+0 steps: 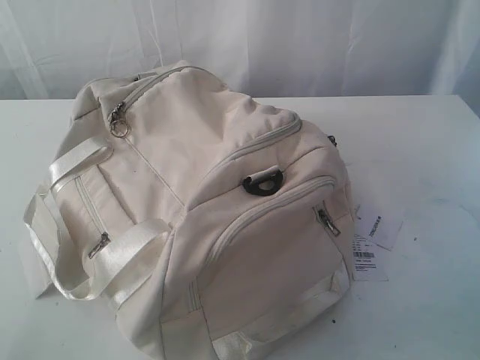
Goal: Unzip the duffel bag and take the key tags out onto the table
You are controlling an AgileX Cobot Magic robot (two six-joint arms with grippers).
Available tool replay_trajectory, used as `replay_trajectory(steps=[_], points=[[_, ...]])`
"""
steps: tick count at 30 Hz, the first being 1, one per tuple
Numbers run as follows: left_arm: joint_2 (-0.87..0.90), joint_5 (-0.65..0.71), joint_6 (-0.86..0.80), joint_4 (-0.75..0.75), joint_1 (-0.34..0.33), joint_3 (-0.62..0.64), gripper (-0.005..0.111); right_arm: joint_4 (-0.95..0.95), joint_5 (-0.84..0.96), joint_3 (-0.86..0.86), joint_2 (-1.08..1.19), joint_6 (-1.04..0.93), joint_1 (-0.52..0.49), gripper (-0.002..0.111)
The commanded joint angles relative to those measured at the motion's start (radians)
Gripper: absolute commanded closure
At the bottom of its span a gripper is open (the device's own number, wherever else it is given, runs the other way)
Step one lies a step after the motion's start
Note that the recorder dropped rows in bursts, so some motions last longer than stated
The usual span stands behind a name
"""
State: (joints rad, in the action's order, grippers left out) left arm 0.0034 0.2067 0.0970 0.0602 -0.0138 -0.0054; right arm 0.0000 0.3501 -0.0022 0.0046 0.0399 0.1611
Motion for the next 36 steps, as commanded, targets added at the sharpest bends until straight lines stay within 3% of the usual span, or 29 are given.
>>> replay_trajectory(steps=[1,15,28,31,36], points=[[-0.003,-0.004,0.000,0.001,0.006,0.005,0.107,0.000,-0.007,0.002,-0.005,0.002,-0.005,0.108],[-0.003,-0.004,0.000,0.001,0.005,0.005,0.107,0.000,-0.075,0.002,-0.005,0.002,-0.005,0.108],[-0.003,-0.024,0.000,0.001,0.005,0.005,0.107,0.000,-0.399,0.002,-0.005,0.033,-0.005,0.108],[-0.003,-0.069,0.000,0.001,0.005,0.005,0.107,0.011,-0.457,0.002,-0.005,0.150,-0.005,0.108],[-0.003,-0.264,0.004,0.001,0.005,0.005,0.107,0.011,-0.486,0.002,-0.005,0.321,-0.005,0.108]])
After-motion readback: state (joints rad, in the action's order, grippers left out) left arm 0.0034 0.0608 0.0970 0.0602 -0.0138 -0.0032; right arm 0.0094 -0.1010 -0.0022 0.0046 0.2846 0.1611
